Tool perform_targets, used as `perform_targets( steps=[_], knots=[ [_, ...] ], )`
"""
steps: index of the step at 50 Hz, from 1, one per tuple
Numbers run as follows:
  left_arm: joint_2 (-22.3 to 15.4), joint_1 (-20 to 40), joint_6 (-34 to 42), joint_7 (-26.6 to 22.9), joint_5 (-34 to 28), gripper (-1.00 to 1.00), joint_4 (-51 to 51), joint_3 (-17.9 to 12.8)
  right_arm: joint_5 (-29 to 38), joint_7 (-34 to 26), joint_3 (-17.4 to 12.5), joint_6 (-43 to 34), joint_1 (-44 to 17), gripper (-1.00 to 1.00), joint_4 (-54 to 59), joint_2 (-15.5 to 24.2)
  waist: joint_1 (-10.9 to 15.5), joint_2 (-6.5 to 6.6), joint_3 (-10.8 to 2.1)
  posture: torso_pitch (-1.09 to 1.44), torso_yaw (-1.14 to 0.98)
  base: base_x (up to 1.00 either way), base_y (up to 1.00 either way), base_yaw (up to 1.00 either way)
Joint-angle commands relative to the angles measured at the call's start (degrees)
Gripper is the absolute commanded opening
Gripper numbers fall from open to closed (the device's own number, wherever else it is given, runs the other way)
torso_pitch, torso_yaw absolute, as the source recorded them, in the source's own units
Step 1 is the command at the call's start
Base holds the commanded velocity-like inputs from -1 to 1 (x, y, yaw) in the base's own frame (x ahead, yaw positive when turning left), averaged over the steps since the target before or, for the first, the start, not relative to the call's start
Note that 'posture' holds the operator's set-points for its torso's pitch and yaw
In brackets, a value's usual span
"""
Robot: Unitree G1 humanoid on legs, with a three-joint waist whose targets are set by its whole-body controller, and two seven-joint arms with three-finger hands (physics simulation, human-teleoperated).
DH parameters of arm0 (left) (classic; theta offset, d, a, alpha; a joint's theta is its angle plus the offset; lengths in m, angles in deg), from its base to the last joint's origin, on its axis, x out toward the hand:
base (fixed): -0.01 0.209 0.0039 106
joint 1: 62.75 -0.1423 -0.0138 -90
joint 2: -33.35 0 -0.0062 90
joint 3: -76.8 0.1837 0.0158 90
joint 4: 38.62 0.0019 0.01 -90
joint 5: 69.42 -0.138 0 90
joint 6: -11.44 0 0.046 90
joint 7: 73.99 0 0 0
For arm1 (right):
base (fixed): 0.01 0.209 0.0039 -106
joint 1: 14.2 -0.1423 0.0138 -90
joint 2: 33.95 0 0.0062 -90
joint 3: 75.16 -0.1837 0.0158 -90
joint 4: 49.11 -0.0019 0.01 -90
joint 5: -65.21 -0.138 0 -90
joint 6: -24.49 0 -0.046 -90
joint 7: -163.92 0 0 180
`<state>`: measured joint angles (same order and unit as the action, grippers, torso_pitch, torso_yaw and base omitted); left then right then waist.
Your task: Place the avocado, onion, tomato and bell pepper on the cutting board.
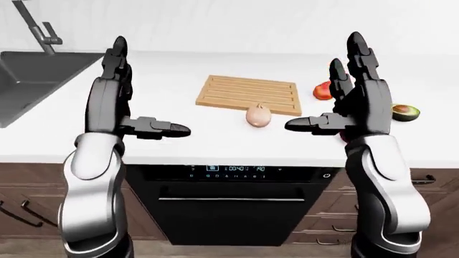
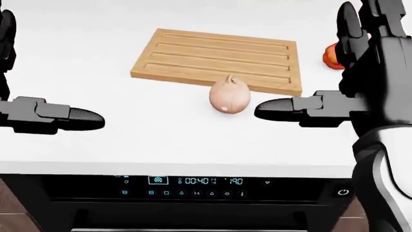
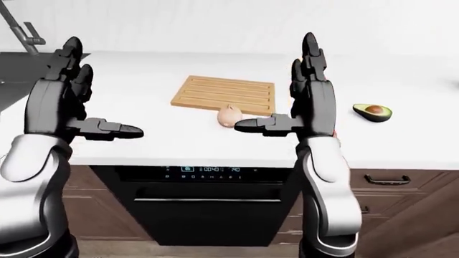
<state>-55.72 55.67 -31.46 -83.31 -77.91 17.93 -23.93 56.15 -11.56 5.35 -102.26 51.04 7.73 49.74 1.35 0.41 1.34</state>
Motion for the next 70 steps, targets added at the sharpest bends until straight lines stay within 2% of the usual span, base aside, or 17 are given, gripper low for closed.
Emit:
perform_targets(
  steps=[1,2,4,5,10,11,13,16,21,27,32,42,45,55,57,59,70],
  knots=[
    [-0.4,1.9,-1.0,0.0,-0.1,1.00,-1.3,-0.3,-0.3,0.6,-0.8,1.0,-1.3,1.00,-1.1,0.5,-0.2,0.25,-0.78,0.00,0.00,0.08,-0.30,0.00],
    [-0.5,1.8,-1.0,0.0,-0.2,1.00,-1.3,-0.1,-0.5,0.9,-1.1,1.1,-1.2,1.00,-1.0,0.6,0.1,-0.70,0.17,0.00,0.00,0.00,0.00,0.00],
    [-0.6,1.9,-1.0,-0.1,-0.4,1.00,-1.3,-0.1,-0.5,1.1,-1.1,1.0,-1.0,1.00,-1.5,1.0,0.3,-5.80,-0.65,0.00,0.00,0.00,0.00,0.00],
    [-0.6,1.8,-1.1,-0.2,-0.4,1.00,-1.3,-0.1,-0.3,1.2,-0.9,1.0,-1.0,1.00,-1.4,1.1,0.0,-3.44,0.76,0.00,0.00,0.00,0.00,0.00],
    [-0.4,1.4,-1.2,-0.3,-0.5,1.00,-1.4,-0.2,-1.3,1.3,-1.0,0.9,-0.7,1.00,-1.5,0.6,-1.0,-0.18,-0.71,0.00,0.00,0.00,-0.05,0.00],
    [-0.3,1.3,-1.3,-0.2,-0.5,1.00,-1.4,-0.2,-1.1,1.3,-0.8,1.1,-0.7,1.00,-1.2,0.7,-1.2,2.70,-0.30,0.00,0.00,0.00,-0.32,0.00],
    [-0.1,0.9,-1.5,-0.2,-0.6,1.00,-1.4,-0.1,-0.8,1.1,-0.4,1.6,-0.4,1.00,-0.9,0.8,-0.8,1.88,-0.08,0.00,0.00,0.00,-0.52,0.00],
    [-0.1,0.7,-1.5,-0.3,-0.8,1.00,-1.5,0.1,-0.4,1.0,-0.4,1.9,-0.4,1.00,-0.8,0.7,-1.1,4.09,-0.68,0.00,0.00,0.02,-0.60,0.00],
    [0.0,0.3,-1.2,-0.5,-0.8,1.00,-2.2,-0.1,-0.1,1.2,-0.4,2.5,-0.1,1.00,-0.6,0.5,0.2,-4.22,0.07,0.00,0.00,0.00,-0.02,0.00],
    [0.1,-0.3,-1.7,-0.7,-1.2,1.00,-2.0,0.0,0.6,0.2,-0.2,2.1,0.6,1.00,-1.3,0.7,-0.6,0.91,0.17,0.00,0.00,0.00,0.00,0.00],
    [0.1,-0.3,-1.7,-0.9,-1.3,1.00,-2.1,-0.2,0.7,-0.2,-0.4,1.6,0.6,1.00,-1.6,0.5,-1.3,0.07,-1.46,0.00,0.00,0.03,0.00,0.00],
    [0.1,0.0,-1.8,-0.7,-1.3,1.00,-1.7,-0.1,0.9,-0.5,-0.6,2.0,1.1,1.00,-1.8,0.4,-1.2,0.77,-0.22,0.00,0.00,0.09,0.00,0.00],
    [0.0,0.1,-2.3,-0.8,-1.6,1.00,-1.2,0.0,0.6,-0.3,-1.0,2.3,1.3,1.00,-1.7,0.4,-1.1,-0.43,0.70,0.00,0.00,0.06,0.00,0.00],
    [-0.1,1.2,-1.3,-1.5,-2.3,1.00,-1.5,0.4,0.7,-0.6,-0.5,2.0,0.8,1.00,-1.6,1.0,-1.0,-0.43,-2.16,0.00,0.00,0.01,0.00,0.00],
    [-0.2,1.1,-1.6,-1.6,-2.5,1.00,-1.3,0.3,0.5,-0.4,-1.0,2.4,0.8,1.00,-1.1,0.6,-1.2,-0.35,1.44,0.00,0.00,0.12,0.00,0.00],
    [-0.2,0.8,-1.7,-1.6,-2.6,1.00,-1.4,0.3,0.3,0.1,-1.1,2.6,0.8,1.00,-0.6,0.4,-1.3,-0.42,-0.65,0.00,0.00,0.02,0.00,0.00],
    [0.2,0.9,-2.4,-0.1,0.1,1.00,-1.5,0.1,0.3,0.4,-0.6,3.7,1.7,1.00,-0.8,0.2,-1.2,-0.75,-0.60,0.00,0.00,0.00,0.00,0.00]
  ],
)
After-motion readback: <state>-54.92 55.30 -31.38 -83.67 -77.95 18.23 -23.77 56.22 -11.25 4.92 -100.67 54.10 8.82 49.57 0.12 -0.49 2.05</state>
